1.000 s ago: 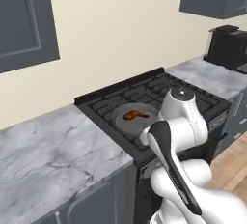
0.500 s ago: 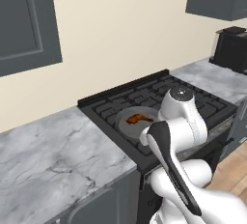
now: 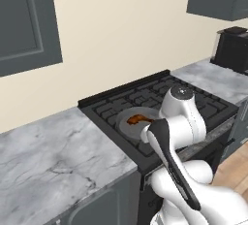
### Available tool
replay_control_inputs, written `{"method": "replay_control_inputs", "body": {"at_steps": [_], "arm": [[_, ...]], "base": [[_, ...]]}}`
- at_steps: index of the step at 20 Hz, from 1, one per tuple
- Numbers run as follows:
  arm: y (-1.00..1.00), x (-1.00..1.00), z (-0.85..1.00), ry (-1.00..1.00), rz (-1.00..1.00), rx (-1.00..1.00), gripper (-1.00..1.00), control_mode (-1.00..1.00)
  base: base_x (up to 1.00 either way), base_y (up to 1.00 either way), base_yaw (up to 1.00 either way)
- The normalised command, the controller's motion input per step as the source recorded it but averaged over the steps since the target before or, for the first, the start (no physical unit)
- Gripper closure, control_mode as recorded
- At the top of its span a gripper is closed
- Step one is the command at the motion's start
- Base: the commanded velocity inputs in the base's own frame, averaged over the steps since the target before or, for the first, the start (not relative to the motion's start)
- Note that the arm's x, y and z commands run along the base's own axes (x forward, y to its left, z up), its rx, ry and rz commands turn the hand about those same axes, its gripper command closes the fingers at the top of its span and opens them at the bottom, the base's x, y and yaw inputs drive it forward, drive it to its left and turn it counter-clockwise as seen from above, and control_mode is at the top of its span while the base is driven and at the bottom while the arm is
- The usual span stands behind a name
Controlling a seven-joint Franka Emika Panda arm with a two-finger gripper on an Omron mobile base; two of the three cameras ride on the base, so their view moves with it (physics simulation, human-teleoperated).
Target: Take the chicken drumsticks from the pan and place one on each plate on the dining counter.
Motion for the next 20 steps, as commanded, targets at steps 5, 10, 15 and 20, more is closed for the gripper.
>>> {"method": "replay_control_inputs", "body": {"at_steps": [5, 10, 15, 20], "arm": [[-0.17, 0.99, 0.00, 0.04, 0.06, 0.00, -1.00, -1.00], [-0.08, 0.97, -0.04, 0.20, 0.02, 0.00, -1.00, -1.00], [-0.11, 0.91, -0.10, 0.17, 0.00, 0.01, -1.00, -1.00], [0.00, 0.53, -0.33, 0.09, 0.14, -0.01, -1.00, -1.00]], "base": [[0.00, 0.00, 0.00], [0.00, 0.00, 0.00], [0.00, 0.00, 0.00], [0.00, 0.00, 0.00]]}}
